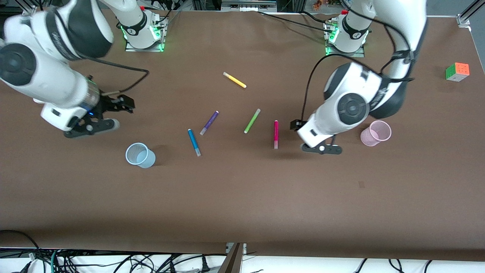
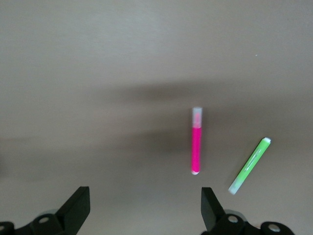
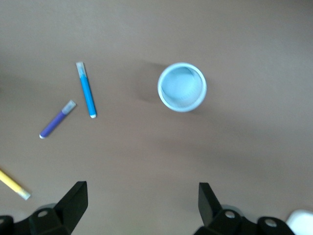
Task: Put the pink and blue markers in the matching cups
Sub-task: 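Reach the left gripper to the pink marker while the right gripper reaches the blue marker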
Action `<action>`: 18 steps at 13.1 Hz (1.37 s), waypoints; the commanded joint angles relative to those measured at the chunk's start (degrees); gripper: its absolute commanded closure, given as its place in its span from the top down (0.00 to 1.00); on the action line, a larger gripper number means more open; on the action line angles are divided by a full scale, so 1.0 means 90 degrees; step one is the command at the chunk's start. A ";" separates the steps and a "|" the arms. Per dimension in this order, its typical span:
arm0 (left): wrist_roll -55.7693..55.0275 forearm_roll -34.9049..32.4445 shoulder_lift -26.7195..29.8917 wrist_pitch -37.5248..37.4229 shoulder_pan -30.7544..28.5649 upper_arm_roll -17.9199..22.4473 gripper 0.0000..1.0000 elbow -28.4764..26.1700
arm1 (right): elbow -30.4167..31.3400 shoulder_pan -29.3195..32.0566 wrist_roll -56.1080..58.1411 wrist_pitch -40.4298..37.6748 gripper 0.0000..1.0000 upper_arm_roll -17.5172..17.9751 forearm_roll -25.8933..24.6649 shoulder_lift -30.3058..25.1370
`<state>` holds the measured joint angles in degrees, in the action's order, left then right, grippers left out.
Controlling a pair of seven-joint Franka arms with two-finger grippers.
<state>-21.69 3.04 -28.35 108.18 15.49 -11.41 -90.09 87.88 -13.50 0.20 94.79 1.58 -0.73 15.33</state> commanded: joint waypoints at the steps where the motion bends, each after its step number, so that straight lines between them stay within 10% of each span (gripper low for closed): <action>1: -0.0363 -0.0015 -0.0520 0.0469 0.0358 0.0057 1.00 0.0128 | -0.0145 -0.0218 -0.0052 0.0365 1.00 -0.0029 0.0051 0.0550; 18: -0.0901 -0.0035 -0.1381 0.2550 0.0934 0.0067 1.00 -0.0800 | -0.0155 -0.1058 -0.0081 0.3294 1.00 -0.0019 0.0374 0.2905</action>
<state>-28.33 3.03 -40.86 129.15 22.71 -11.40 -96.35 87.64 -21.77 -0.20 122.54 1.65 1.42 39.80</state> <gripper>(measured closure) 0.000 0.000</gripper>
